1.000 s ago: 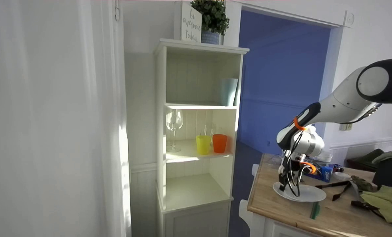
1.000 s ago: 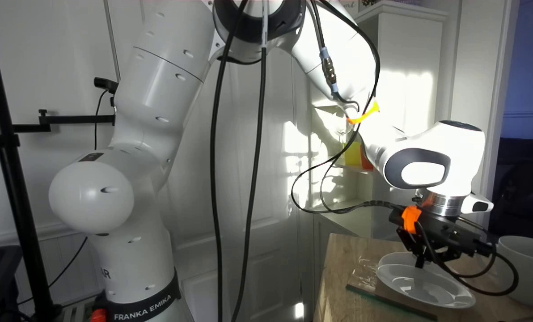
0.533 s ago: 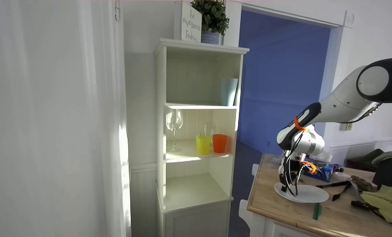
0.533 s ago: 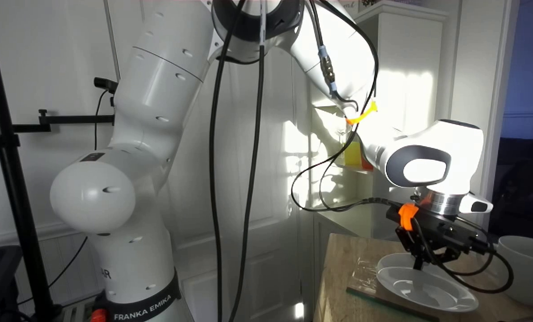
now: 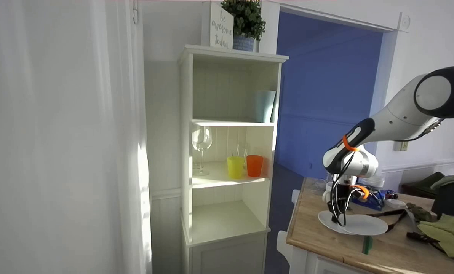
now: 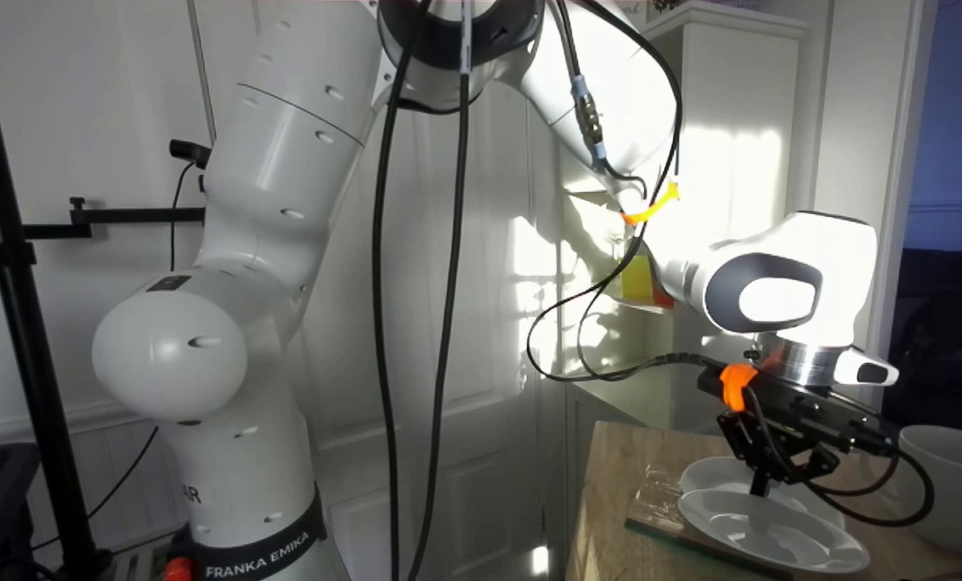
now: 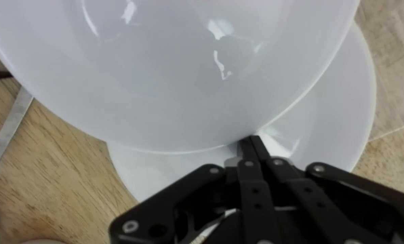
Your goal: Unstack the two white plates
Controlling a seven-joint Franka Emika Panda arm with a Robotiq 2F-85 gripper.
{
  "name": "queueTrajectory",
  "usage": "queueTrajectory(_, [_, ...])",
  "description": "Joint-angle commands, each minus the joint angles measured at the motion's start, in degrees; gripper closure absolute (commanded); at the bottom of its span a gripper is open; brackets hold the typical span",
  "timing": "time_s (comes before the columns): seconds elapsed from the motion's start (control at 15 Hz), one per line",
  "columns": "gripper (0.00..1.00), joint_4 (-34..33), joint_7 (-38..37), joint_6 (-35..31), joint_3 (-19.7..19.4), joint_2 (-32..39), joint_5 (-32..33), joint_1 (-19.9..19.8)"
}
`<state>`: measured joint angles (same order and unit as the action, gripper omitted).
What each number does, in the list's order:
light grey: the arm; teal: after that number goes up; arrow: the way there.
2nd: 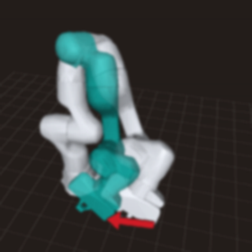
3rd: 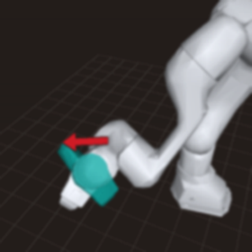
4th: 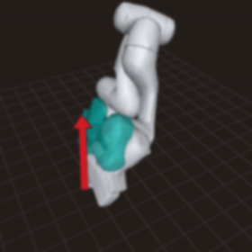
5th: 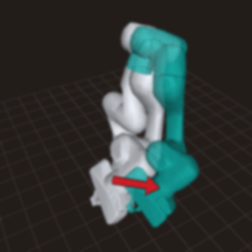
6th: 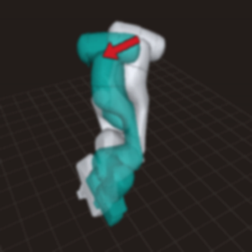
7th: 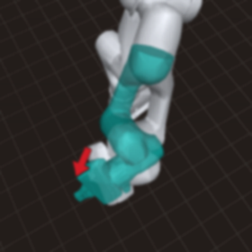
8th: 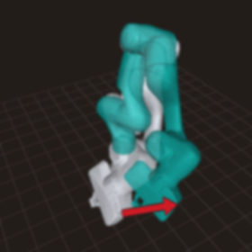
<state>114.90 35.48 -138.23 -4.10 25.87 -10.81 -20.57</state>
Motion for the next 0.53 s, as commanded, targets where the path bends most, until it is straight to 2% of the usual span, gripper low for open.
queueTrajectory(0.0, [0.97,1.1,-3.1,2.1,-1.2,-2.0,3.1,0.9])
queueTrajectory(0.47, [0.97,1.1,-3.1,2.6,-1.0,-2.5,3.4,0.6])
